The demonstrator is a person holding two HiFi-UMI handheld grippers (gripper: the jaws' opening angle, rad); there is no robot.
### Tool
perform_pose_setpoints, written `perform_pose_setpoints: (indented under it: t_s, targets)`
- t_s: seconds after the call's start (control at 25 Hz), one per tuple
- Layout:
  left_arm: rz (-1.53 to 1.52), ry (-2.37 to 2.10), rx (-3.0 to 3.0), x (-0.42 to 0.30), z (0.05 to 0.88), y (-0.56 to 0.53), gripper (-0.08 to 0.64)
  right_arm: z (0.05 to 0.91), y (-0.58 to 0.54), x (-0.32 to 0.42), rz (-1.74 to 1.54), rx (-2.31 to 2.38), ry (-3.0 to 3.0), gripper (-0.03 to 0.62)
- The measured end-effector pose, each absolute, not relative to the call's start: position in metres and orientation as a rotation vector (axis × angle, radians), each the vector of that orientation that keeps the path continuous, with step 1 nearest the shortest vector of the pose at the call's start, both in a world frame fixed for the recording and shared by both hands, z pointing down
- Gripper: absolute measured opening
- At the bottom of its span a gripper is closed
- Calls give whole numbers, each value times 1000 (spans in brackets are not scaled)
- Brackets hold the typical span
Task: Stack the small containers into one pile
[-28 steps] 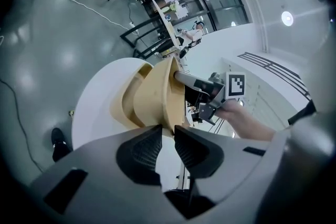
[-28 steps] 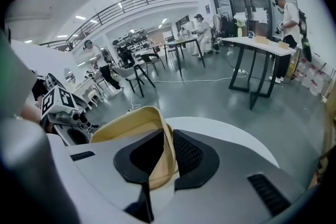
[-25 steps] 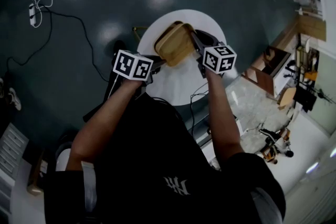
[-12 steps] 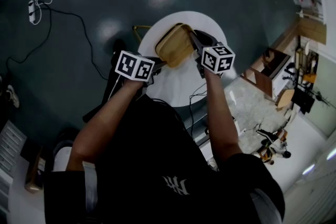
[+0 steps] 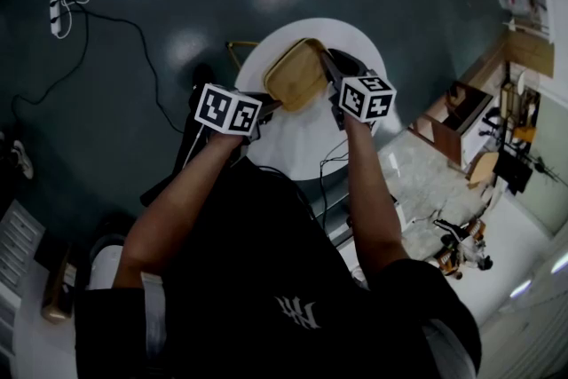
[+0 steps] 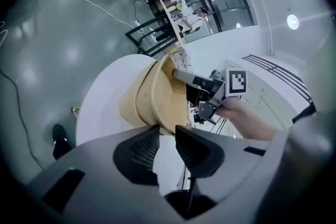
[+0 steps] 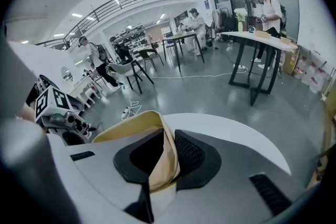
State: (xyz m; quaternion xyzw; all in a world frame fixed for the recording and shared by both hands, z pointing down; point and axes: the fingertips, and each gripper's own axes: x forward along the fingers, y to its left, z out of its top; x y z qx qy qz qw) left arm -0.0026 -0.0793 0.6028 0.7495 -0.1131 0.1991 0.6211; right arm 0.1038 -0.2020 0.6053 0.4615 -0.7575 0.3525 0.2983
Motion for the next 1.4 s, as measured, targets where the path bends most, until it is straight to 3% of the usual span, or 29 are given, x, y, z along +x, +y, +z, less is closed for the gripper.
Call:
perform_pose_setpoints:
  t_s: [0.44,1.4]
  targets:
    - [477,-308,1743,-11,611,-83,121,608,-201,100,876,1210,-2013,78]
    - [459,-378,1772,-9,594,-69,187,587,-180,108,835,1251,-2067,152]
